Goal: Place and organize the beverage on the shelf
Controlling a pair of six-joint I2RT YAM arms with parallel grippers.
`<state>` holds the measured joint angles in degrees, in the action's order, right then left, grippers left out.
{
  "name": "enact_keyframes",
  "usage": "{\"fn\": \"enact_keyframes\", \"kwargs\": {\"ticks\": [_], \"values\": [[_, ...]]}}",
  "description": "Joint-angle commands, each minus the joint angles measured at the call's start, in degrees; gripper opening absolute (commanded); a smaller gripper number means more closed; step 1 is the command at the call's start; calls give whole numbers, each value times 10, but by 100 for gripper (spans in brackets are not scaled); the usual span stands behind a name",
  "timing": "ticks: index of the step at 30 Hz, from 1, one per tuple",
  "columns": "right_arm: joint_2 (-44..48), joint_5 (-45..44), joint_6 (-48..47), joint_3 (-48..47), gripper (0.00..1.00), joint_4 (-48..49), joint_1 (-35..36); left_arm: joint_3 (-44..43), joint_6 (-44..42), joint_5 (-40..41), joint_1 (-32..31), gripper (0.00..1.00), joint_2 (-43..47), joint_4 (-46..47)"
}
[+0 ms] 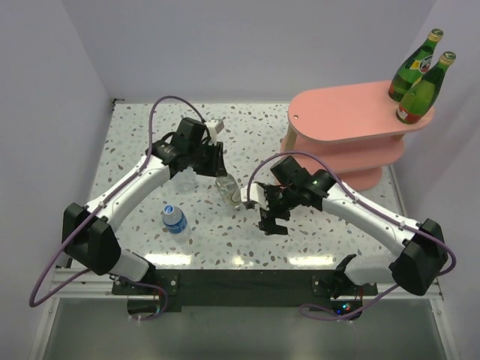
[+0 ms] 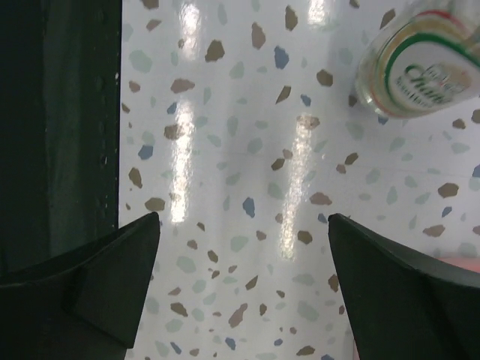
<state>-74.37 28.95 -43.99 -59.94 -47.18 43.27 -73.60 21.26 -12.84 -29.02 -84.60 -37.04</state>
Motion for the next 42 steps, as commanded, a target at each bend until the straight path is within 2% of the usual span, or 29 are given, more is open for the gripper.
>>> {"fn": "enact_keyframes", "kwargs": {"ticks": [1,4,9,12,21,24,27,29,30,31,34,36,37,38,39,41,42], "values": [[-14,-37,78,-32,99,85,29,7,62,-59,-3,0,51,91],[-33,-56,152,-42,99,151,41,14,77,-70,-3,0,59,96],[-58,-167,297,-39,99,306,50,15,92,-85,-3,0,72,99],[-75,-214,337,-39,99,356,53,18,99,-99,-3,0,75,103],[-119,-265,383,-41,99,400,58,27,131,-138,-3,0,87,134],[-128,-270,391,-44,95,401,58,23,133,-144,-2,0,87,136],[-130,-263,394,-48,86,397,58,21,133,-144,-3,0,88,134],[-130,-253,393,-50,74,393,58,21,134,-144,-3,0,87,135],[-129,-247,392,-50,66,389,59,21,134,-144,-2,0,87,137],[-128,-242,391,-51,51,387,59,21,135,-143,-3,0,87,137],[-123,-218,385,-53,27,378,58,20,142,-145,-3,0,90,141],[-120,-196,375,-57,18,363,58,17,144,-142,-2,17,94,141],[-118,-184,370,-60,9,354,58,14,145,-141,-1,26,94,139],[-117,-171,361,-62,4,345,58,8,143,-137,-1,44,98,135],[-115,-156,342,-67,0,323,58,5,143,-134,0,50,100,129],[-110,-117,319,-73,0,296,58,-3,138,-124,2,64,108,120],[-108,-109,315,-76,0,291,58,-5,137,-119,3,67,110,114]]}}
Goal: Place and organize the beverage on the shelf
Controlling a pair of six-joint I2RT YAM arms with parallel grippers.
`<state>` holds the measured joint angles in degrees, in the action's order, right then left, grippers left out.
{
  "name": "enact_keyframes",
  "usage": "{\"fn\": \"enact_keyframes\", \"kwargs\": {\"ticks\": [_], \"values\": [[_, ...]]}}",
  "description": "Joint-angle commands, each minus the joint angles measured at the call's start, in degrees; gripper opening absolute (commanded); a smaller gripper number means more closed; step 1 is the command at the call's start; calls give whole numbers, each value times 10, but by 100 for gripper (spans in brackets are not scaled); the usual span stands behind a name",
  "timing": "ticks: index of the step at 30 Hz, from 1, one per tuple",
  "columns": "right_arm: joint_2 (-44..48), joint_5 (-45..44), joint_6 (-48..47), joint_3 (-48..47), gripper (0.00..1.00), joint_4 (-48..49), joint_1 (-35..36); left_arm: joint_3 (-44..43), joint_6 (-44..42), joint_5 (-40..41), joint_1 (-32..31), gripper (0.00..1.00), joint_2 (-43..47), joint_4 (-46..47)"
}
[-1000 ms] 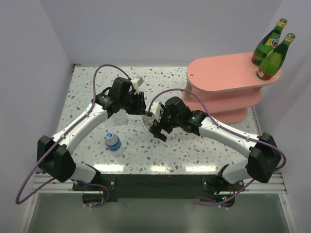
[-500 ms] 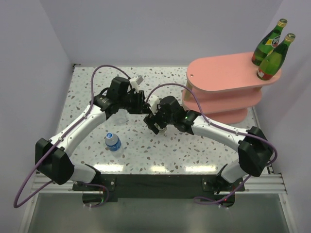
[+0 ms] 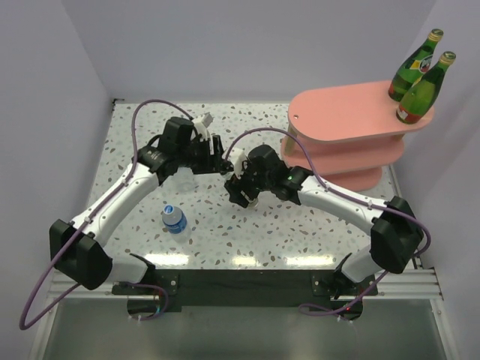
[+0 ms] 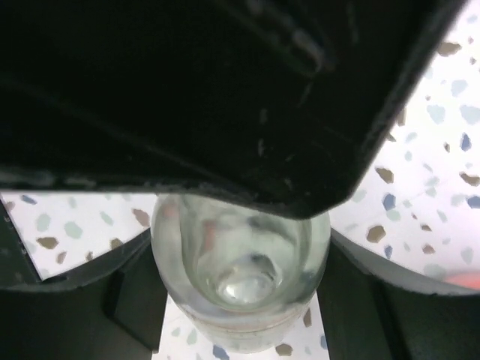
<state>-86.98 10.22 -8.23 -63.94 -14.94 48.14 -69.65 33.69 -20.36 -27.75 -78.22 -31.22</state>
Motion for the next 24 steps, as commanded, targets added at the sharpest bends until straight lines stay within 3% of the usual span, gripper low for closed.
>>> {"fn": "enact_keyframes", "kwargs": {"ticks": [1,5,15,24], "values": [[21,95,-44,-37,0,-37,8,-46,9,-43,-8,70,49,52],[27,129,-57,-41,0,-62,7,-52,2,-29,6,79,64,26],[61,250,-149,-58,0,-174,3,-84,-43,23,53,82,102,-32],[119,278,-233,-109,0,-258,-7,-84,-78,59,79,82,121,-35]]}}
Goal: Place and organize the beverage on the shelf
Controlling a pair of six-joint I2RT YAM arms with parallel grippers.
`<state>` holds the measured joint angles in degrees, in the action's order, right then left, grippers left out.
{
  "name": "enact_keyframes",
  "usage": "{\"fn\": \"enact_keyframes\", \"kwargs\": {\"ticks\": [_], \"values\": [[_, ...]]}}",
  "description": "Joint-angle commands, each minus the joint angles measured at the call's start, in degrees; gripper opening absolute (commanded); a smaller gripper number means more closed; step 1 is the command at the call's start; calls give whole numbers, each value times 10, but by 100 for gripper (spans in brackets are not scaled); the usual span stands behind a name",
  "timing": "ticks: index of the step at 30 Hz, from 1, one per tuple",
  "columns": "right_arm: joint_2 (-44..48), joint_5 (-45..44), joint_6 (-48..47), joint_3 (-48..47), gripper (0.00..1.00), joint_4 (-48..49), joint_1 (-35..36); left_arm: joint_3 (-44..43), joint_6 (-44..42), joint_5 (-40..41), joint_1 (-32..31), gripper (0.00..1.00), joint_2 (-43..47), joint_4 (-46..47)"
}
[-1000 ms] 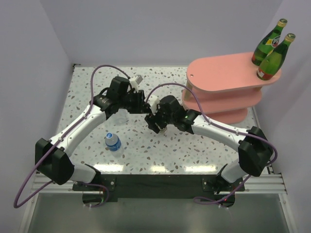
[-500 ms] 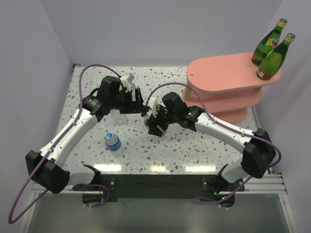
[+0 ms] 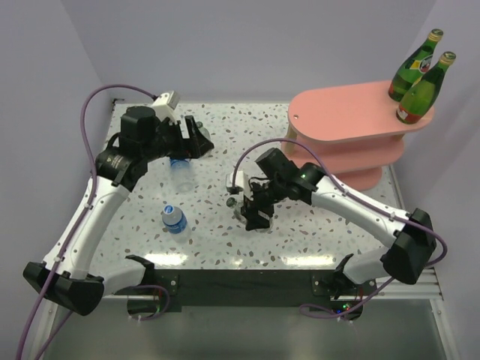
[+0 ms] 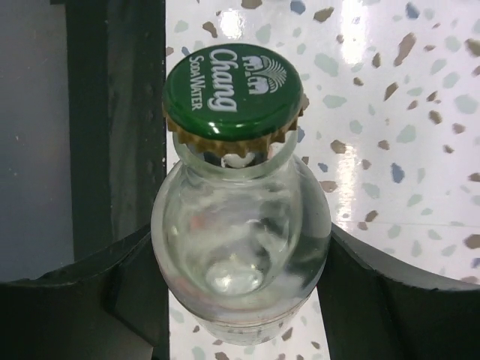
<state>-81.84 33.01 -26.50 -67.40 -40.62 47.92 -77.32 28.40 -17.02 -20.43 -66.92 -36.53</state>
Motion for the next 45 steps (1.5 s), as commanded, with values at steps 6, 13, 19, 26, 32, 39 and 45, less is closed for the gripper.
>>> {"fn": "enact_keyframes", "kwargs": {"ticks": [6,13,19,26,32,39,45], "values": [[130,15,-72,-165,0,-24,-24,36,-35,73,11,83,35,58],[160,21,7,-273,0,4,-101,70,-33,80,15,84,50,100],[150,-14,69,-357,0,47,-191,75,-43,89,18,84,50,99],[141,-154,100,-388,0,89,-259,97,-42,84,18,84,57,112],[114,-252,148,-416,0,88,-302,105,-47,83,19,84,60,115],[70,-293,192,-452,0,88,-371,114,-49,81,20,84,63,120],[44,-278,228,-476,0,92,-437,122,-49,81,21,84,66,126]]}}
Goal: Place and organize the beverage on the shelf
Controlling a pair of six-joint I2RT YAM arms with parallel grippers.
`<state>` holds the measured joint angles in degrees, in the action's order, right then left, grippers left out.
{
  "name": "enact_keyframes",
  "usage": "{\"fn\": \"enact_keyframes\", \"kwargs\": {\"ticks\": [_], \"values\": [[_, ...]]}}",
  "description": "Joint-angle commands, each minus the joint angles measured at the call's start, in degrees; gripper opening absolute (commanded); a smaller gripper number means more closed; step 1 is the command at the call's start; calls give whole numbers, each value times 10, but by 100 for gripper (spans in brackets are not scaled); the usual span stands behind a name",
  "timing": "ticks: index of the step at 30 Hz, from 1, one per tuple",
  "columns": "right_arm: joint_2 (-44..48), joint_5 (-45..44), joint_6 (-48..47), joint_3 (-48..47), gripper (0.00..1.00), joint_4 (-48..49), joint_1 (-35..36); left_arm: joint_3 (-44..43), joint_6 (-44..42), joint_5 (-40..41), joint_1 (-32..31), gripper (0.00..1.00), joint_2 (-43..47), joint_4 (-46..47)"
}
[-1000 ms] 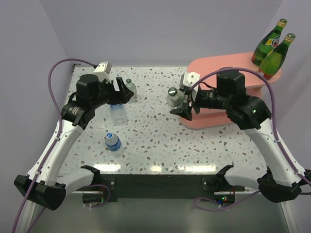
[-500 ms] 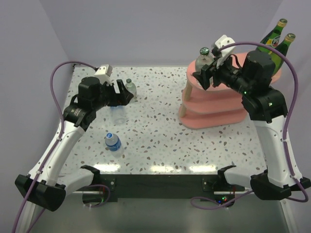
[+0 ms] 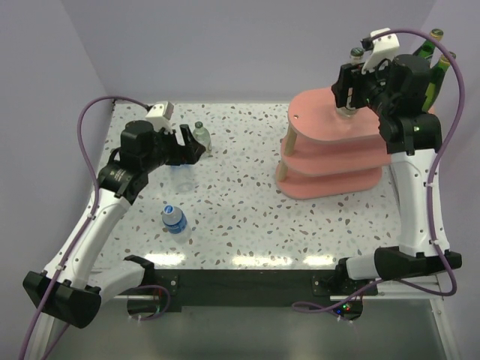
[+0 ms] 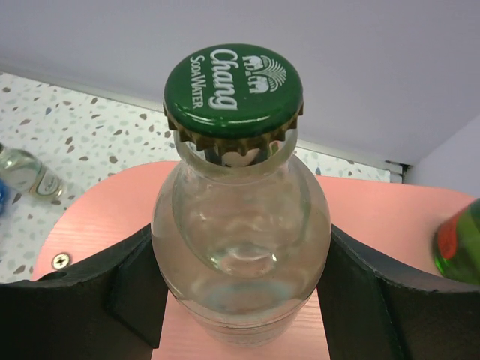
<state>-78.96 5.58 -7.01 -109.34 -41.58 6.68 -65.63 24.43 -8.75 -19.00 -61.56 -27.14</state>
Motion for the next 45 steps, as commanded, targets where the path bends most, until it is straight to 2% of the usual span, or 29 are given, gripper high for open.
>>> {"fn": "enact_keyframes", "kwargs": {"ticks": [1,10,20,22,25,29,30,31,39,40,45], "values": [[9,1,36,-57,0,104,-31,5,-10,-2,6,84,12,32],[-17,8,40,-47,0,153,-65,10,-9,-7,8,84,10,40],[-43,25,53,-25,9,200,-91,12,-9,-8,9,84,7,44],[-44,29,52,-21,16,200,-91,12,-9,-8,10,84,7,45],[-39,36,50,-11,20,202,-91,12,-10,-8,10,84,6,45],[-29,41,47,8,31,203,-91,15,-10,-8,11,84,6,45],[-28,41,47,10,34,202,-91,16,-10,-9,12,84,6,48],[-27,41,45,11,42,201,-91,17,-10,-10,11,85,5,49],[-15,43,46,27,59,196,-91,21,-10,-8,11,85,12,46],[-14,43,45,28,65,195,-91,21,-10,-9,12,85,12,47],[-3,44,46,38,78,196,-91,22,-7,-14,12,85,11,49]]}}
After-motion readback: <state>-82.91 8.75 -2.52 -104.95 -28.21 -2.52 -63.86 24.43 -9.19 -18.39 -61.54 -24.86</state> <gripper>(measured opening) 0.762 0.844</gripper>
